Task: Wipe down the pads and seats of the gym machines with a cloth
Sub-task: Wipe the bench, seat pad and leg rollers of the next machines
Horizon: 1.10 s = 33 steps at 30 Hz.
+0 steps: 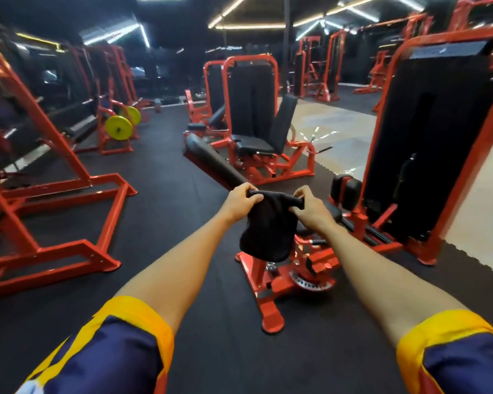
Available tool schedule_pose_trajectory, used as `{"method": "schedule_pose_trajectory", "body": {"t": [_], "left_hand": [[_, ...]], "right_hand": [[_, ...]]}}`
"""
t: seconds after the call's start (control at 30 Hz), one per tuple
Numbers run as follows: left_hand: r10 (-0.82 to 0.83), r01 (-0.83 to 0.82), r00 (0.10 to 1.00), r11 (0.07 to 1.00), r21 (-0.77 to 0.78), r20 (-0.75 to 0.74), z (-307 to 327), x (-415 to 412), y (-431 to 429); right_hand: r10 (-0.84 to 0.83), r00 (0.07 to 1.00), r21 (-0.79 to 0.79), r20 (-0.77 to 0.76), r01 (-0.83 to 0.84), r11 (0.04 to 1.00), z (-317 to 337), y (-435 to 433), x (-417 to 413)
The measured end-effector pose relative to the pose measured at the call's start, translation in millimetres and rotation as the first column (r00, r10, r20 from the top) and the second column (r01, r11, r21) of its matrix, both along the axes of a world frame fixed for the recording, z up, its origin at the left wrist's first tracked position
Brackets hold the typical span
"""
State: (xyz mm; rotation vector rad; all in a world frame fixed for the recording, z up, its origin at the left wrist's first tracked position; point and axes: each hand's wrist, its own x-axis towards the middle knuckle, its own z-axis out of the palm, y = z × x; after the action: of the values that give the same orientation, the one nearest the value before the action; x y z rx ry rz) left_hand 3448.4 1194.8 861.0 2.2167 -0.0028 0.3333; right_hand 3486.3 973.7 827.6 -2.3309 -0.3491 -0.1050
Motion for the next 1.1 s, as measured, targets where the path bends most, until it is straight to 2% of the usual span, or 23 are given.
{"method": "schedule_pose_trajectory", "body": {"t": [0.2,0.4,0.5,0.63,0.7,0.77,0.83,0.93,1.1], "left_hand": [[0.146,-0.144,0.989,0.988,-0.064,0.023,16,92,29],[0.296,-0.282,0.946,0.952,-0.119,0.129,30,189,71],[0.375,-0.333,0.913,0.913,-0.238,0.161,35,241,94],[0.366,-0.291,0.925,0.853,-0.433,0.101,48,290,111],[0.343,-0.258,0.936,0.823,-0.506,0.082,50,304,116],[0.367,-0.284,0.927,0.817,-0.501,0.073,45,317,130],[0.463,-0.374,0.879,0.819,-0.435,0.117,43,326,152],[0.652,-0.565,0.743,0.730,-0.384,0.147,38,338,194],[0.757,-0.731,0.651,0.643,-0.228,0.046,29,351,224]], "right_hand": [[0.107,0.994,0.128,0.029,-0.110,0.986,15,42,106],[0.227,0.956,0.269,0.187,-0.272,0.924,18,109,184],[0.279,0.942,0.237,0.189,-0.319,0.918,15,148,223],[0.298,0.943,0.181,0.152,-0.323,0.929,20,190,273],[0.252,0.952,0.188,0.171,-0.283,0.941,26,201,297],[0.230,0.951,0.177,0.208,-0.268,0.947,34,210,324],[0.215,0.952,0.173,0.219,-0.255,0.951,45,218,351],[0.200,0.949,0.156,0.245,-0.242,0.958,64,235,392],[0.282,0.911,0.168,0.300,-0.342,0.925,73,270,440]]}}
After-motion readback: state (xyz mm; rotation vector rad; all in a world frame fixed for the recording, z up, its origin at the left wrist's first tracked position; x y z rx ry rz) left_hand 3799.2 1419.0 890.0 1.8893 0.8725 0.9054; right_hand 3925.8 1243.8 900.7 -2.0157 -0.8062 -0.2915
